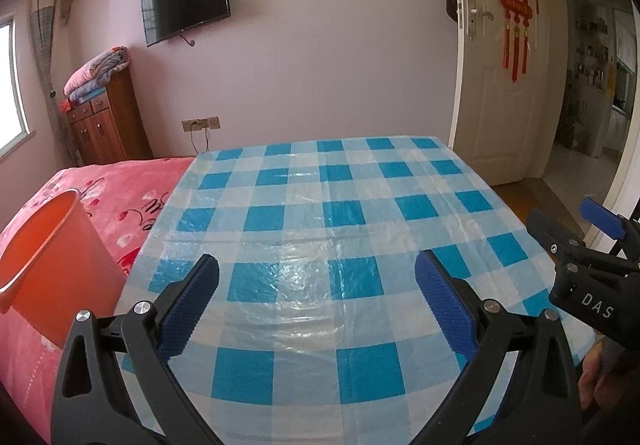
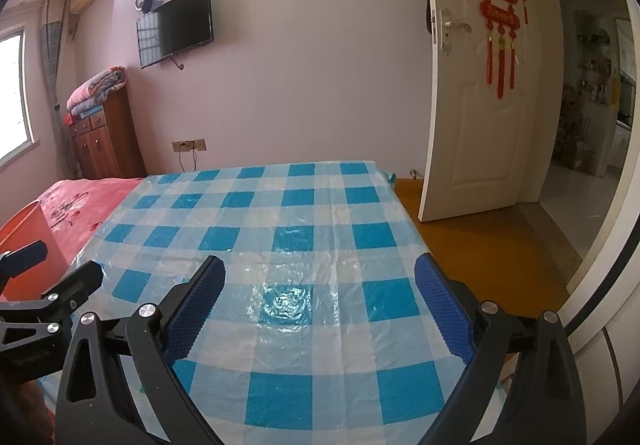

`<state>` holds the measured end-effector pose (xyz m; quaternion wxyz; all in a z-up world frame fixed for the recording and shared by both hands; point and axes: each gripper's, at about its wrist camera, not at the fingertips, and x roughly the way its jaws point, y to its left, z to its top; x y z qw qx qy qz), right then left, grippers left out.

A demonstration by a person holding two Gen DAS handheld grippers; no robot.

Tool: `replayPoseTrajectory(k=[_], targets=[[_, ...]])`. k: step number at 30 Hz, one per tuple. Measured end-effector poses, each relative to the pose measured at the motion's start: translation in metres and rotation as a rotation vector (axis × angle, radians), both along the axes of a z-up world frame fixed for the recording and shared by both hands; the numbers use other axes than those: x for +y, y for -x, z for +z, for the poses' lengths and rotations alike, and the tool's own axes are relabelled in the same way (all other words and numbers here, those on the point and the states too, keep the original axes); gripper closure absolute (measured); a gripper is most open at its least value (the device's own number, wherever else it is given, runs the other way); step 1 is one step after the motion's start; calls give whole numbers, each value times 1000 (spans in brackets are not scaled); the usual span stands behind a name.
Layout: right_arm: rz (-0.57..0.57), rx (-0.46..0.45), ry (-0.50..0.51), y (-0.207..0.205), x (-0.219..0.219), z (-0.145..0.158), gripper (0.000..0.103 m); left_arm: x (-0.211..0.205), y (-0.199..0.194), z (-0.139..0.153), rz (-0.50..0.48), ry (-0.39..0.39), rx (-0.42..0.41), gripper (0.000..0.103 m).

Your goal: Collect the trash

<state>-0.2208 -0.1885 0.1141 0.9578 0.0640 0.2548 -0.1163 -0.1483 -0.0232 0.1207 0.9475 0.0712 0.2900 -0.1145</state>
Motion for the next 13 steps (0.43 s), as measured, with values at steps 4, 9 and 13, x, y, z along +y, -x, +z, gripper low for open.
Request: replayPoseTrajectory(k=[4,9,13], targets=[[8,38,-11,-15,-2,-16,8,-5,-16,-17,12,-1,45,4],[22,134,-55,-44,-11,-44,7,-13,-44,-47,62,-22,123,4],[44,238,-78,-75,-14,-70,7,-15,-71,-74,117,-27,196,4]])
